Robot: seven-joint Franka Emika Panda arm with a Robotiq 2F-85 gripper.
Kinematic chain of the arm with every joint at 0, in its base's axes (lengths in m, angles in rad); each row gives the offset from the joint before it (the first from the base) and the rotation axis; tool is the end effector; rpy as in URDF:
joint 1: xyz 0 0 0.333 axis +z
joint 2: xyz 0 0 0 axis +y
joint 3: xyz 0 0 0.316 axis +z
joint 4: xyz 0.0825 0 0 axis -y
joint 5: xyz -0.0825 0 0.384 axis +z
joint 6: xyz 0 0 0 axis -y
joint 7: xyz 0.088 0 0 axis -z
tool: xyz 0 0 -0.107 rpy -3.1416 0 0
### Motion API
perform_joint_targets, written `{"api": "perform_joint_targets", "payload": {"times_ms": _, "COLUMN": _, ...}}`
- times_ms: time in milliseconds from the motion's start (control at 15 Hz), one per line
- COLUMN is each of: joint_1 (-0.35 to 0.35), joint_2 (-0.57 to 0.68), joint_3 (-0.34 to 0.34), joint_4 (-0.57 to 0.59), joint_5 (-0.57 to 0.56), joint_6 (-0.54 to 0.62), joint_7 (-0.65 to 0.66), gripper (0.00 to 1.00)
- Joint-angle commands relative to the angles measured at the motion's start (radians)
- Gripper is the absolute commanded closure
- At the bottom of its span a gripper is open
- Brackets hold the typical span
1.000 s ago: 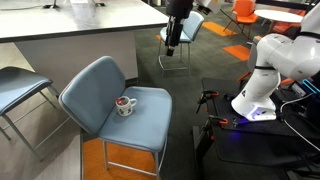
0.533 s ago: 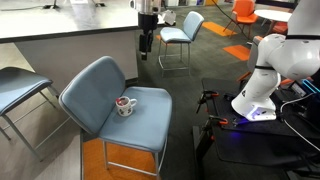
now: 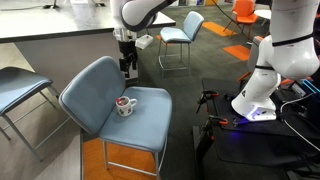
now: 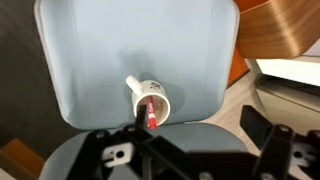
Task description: Move the cup slightly down on the chair
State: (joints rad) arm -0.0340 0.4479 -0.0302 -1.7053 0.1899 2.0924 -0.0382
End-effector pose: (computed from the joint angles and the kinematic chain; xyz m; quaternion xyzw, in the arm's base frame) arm 0.6584 -0.0312 0.3284 -0.9949 0.0614 0.0261 0.0756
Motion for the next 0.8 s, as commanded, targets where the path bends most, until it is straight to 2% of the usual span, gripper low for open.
{"api": "perform_joint_targets", "payload": {"times_ms": 0, "joint_1": -0.039, "joint_2": 0.122, "joint_3": 0.022, "joint_4": 0.125, "joint_5": 0.036, "joint_6": -0.047, "joint_7": -0.006, "gripper": 0.00}}
{"api": "perform_joint_targets", "payload": {"times_ms": 733, "joint_1": -0.104, "joint_2": 0.437, "joint_3": 0.023, "joint_4": 0.329, "joint_5": 0.031, "joint_6": -0.017, "joint_7": 0.011, "gripper": 0.00}}
